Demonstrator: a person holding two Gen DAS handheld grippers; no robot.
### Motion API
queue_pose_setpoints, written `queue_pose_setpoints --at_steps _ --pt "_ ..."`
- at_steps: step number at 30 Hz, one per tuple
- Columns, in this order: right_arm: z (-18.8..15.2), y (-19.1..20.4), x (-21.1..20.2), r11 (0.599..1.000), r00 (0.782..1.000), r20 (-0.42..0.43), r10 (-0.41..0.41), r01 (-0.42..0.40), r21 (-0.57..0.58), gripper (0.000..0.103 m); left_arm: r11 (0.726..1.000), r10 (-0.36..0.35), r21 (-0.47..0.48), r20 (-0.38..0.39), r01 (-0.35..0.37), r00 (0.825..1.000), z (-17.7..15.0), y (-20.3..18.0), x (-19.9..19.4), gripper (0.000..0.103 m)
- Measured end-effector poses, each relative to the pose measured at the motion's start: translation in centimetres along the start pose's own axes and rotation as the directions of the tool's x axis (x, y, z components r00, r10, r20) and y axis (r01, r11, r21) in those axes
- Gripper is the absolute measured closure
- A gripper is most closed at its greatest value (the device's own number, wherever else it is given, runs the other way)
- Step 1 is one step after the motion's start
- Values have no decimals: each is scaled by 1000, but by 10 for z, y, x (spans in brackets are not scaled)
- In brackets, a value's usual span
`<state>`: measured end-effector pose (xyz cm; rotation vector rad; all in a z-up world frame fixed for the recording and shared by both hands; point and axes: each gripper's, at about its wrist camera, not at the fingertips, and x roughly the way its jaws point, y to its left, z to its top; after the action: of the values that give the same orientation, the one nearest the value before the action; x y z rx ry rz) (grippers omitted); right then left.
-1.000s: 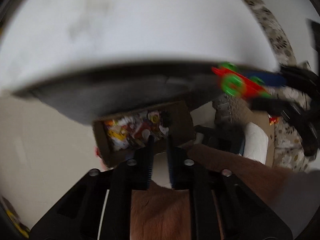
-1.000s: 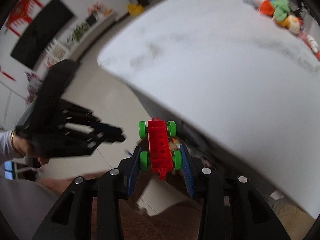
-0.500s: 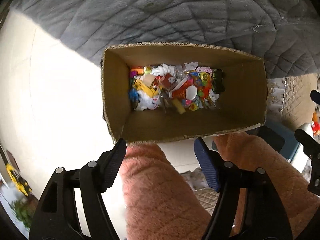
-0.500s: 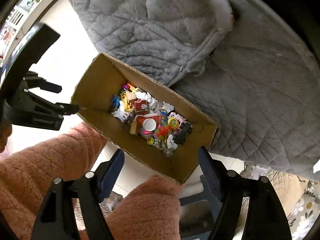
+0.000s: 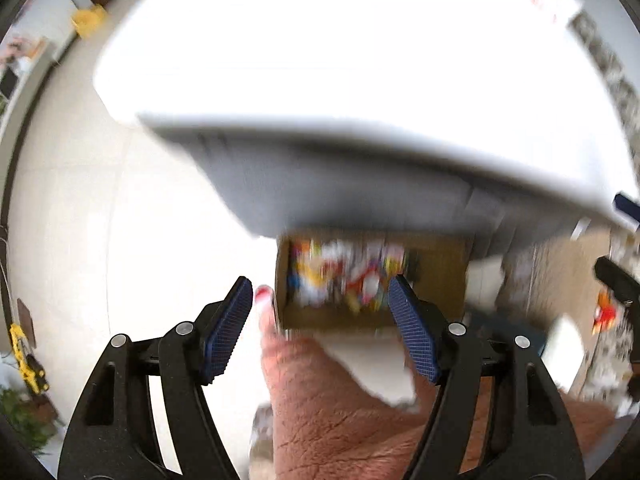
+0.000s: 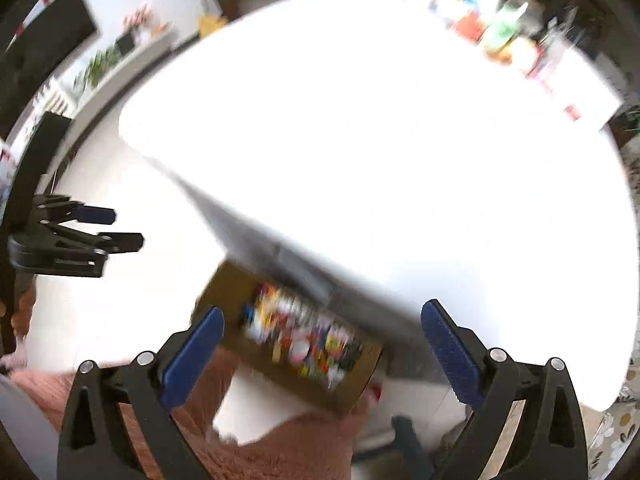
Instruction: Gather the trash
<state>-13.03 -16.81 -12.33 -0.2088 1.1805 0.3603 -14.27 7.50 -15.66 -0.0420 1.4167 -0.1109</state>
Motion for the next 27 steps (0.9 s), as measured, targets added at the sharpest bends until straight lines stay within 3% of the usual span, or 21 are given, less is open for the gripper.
queue_pose_setpoints --at_steps 3,6,10,11,12,13,16,19,27 --pt "29 -10 -34 999 992 121 -31 26 45 6 1000 14 -7 162 -13 987 34 -8 -53 34" --pt "59 -15 -69 995 960 268 -75 55 80 6 1000 5 0 316 -6 949 65 -21 -102 34" --pt "93 -21 -114 979 890 411 -198 158 131 6 1000 -18 21 485 9 874 101 -45 -164 32" --pt "101 -24 -126 970 867 439 -235 183 158 6 1000 -14 23 511 3 859 108 -49 -175 22" --pt "107 -28 -137 961 848 458 -267 198 193 6 1000 -11 28 534 -5 846 112 -53 -184 18" --pt "108 -33 -146 955 836 470 -283 201 218 6 999 -7 38 572 -18 820 117 -60 -198 18" --pt "117 -48 -175 935 800 506 -323 189 298 6 998 12 44 634 -51 773 127 -74 -226 13" --pt "126 -60 -197 911 762 525 -379 206 359 5 998 -3 50 668 -41 744 138 -87 -244 13" --pt "131 -71 -231 876 691 556 -462 258 407 5 998 -15 54 727 -35 687 151 -99 -277 12"
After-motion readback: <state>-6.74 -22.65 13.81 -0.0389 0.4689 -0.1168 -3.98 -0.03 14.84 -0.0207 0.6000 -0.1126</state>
